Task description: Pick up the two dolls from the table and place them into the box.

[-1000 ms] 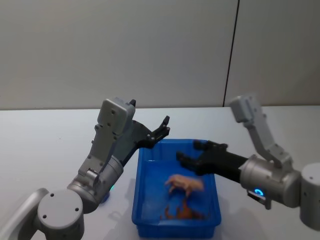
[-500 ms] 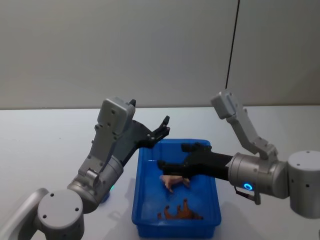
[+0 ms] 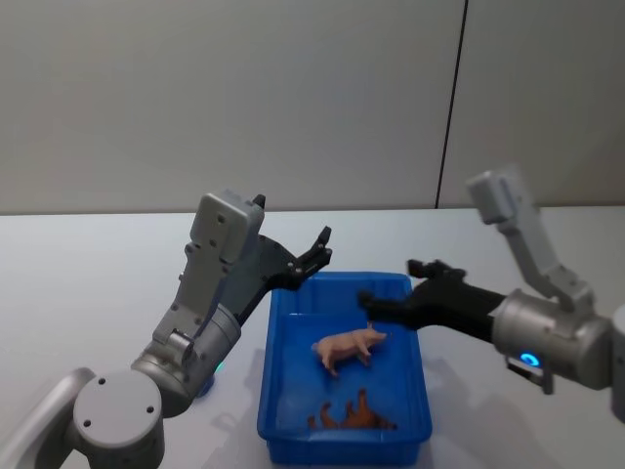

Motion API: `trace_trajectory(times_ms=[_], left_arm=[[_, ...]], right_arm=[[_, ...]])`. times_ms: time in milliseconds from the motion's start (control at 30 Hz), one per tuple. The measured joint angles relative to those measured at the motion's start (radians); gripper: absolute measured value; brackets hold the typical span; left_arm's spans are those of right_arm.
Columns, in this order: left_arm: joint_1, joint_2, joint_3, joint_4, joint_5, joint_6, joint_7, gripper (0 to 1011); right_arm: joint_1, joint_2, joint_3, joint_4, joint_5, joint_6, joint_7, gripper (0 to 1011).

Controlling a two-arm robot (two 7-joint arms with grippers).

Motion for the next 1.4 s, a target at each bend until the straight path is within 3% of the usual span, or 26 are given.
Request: trace_trajectory(times_ms=[300, 533, 867, 1100, 1400], left_arm=[[0.002, 0.001, -0.001, -0.001, -0.001, 0.0, -0.002, 1001], [0.02, 0.024, -0.013, -0.026, -0.035, 0.024, -0.008, 1001], [0.086, 0.092, -0.042, -0.109, -0.134, 0.114, 0.026, 1001], [0.146, 0.148, -0.067, -0.162, -0.234, 0.185, 0.064, 1001], [0.193, 0.191, -0.09, -0.169, -0.339, 0.242, 0.074, 1001]], right_arm=[[-0.059, 0.058, 0.045, -0.051, 0.029, -0.041, -0.097, 1001], [-0.11, 0.106, 0.085, -0.087, 0.054, -0.077, -0.176, 1001], [-0.189, 0.172, 0.148, -0.126, 0.088, -0.134, -0.294, 1001], [-0.244, 0.212, 0.196, -0.141, 0.111, -0.181, -0.377, 1001], [-0.299, 0.251, 0.244, -0.149, 0.131, -0.233, -0.449, 1001]])
